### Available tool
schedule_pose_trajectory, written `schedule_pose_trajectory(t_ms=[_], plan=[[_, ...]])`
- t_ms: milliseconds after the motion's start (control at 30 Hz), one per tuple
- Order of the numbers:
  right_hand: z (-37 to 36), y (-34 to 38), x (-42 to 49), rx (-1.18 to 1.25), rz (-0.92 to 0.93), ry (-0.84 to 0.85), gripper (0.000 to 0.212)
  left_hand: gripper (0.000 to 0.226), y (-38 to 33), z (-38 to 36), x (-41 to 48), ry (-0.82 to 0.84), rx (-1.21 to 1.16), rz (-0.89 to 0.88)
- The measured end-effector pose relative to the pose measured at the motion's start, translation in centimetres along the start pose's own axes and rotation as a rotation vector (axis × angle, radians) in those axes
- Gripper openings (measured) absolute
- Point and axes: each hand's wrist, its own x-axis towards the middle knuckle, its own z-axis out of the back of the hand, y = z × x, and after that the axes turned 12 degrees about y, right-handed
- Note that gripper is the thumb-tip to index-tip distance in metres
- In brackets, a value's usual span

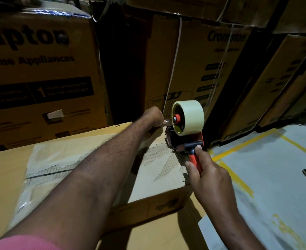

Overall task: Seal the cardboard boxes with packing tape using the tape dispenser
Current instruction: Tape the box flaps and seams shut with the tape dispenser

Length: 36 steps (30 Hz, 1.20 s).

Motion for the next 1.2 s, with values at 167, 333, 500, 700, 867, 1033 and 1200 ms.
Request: schedule_pose_trajectory(t_ms=[167,333,500,700,867,1033,1200], plan=[[-0.4,-0.2,0.3,-0.006,-0.053,0.040,0.052,0.011,0.8,-1.2,0.9,0.011,-0.031,0.047],[-0.1,-0.4,0.8,0.000,-0.088,0.064,0.051,0.015,0.6,-1.9,0.7,0.001,0.117,0.061],[-0.1,-0.6,0.7,0.001,-0.097,0.094,0.053,0.016,1.0,-2.3,0.0,-0.262,0.377,-0.039],[0.0,-0.7,0.9,-0.005,-0.112,0.124,0.050,0.033,1.6,-2.6,-1.2,0.038,0.324,-0.228],[0.9,-0.9,1.4,0.022,-0.149,0.174,0.045,0.035,1.0,-3.0,0.3,0.136,0.452,-0.141],[2.8,-1.5,2.2,0.051,-0.225,0.223,0.040,0.043,0.7,-4.6,2.9,0.186,0.586,-0.083],[5.0,-2.7,0.3,0.034,-0.274,0.262,0.043,0.041,0.2,-5.1,1.6,0.098,0.564,-0.043]])
